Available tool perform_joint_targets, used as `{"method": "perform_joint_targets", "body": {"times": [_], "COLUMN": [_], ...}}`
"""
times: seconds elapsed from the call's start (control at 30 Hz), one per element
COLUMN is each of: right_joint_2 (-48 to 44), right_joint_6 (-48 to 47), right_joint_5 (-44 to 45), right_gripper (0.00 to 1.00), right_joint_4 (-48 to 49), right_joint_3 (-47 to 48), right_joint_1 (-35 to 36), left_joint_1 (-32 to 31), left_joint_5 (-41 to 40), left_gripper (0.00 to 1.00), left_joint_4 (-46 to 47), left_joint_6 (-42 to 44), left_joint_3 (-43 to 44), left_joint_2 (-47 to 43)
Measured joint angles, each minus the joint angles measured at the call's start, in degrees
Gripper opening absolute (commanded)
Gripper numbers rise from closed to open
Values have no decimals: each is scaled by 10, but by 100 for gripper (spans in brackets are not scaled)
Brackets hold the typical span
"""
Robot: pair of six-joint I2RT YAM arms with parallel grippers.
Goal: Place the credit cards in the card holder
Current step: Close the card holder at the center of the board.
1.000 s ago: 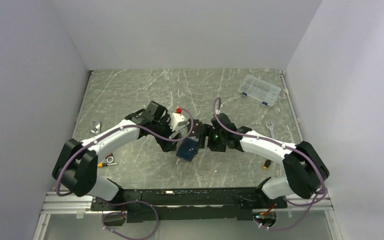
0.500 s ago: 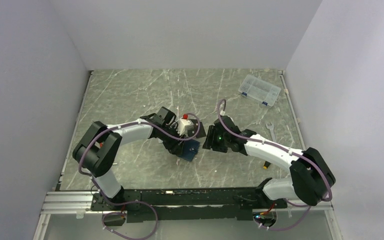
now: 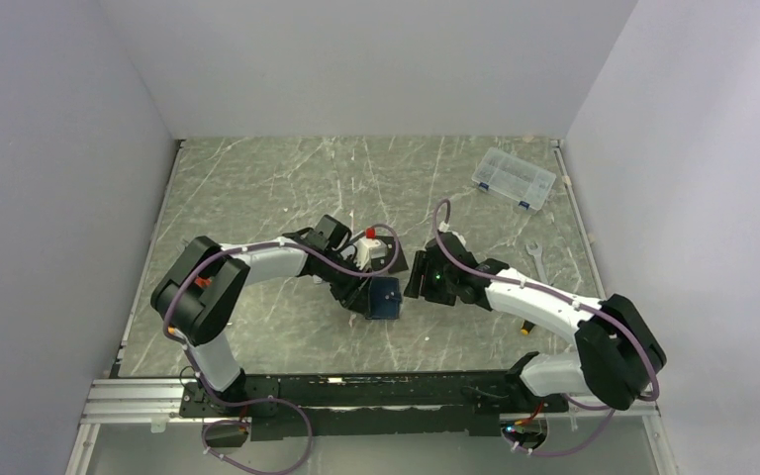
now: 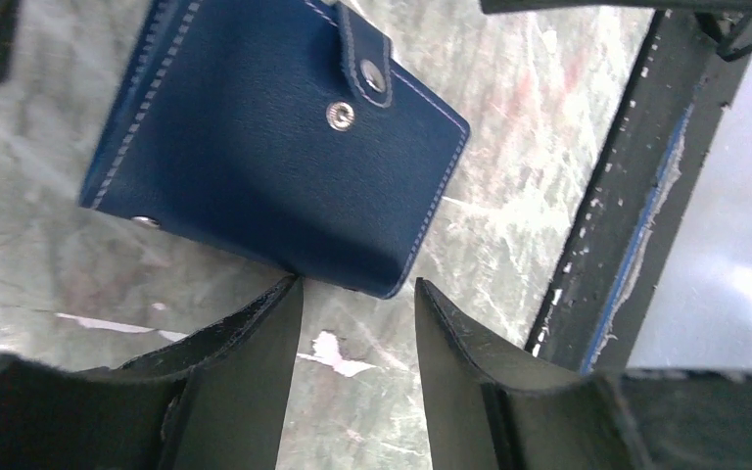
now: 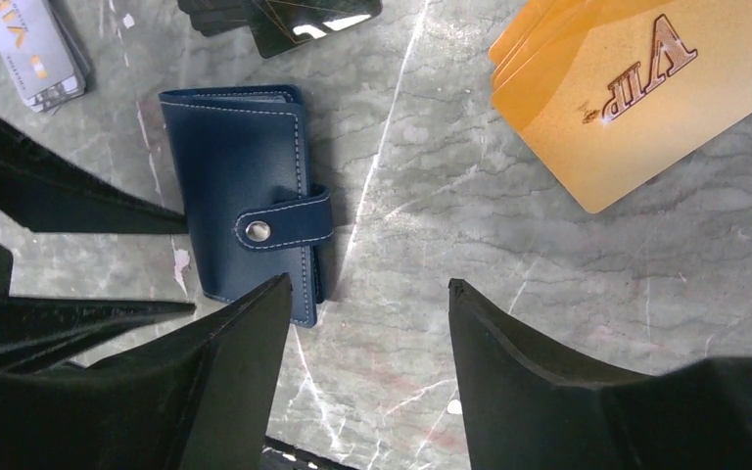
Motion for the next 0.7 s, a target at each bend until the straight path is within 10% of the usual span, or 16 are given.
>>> {"method": "perform_joint_targets", "body": {"times": [0.33, 0.47, 0.7], "right_joint_2": [54, 73, 110], "right_joint_6": [-20, -33, -40], "right_joint_5": [40, 62, 71], "right_gripper": [71, 67, 60], "right_joint_4": [-31, -37, -38], "right_joint_3": [61, 89, 106], "right_joint_1": [48, 69, 71], "left_joint_1": [2, 35, 86], "left_joint_5": [60, 65, 40], "left_gripper": [56, 94, 99], "left_joint_4": [9, 14, 10], "left_joint_6": [14, 44, 162], "left_joint_3": [-42, -52, -36], "left_joint_2": [-33, -85, -165]}}
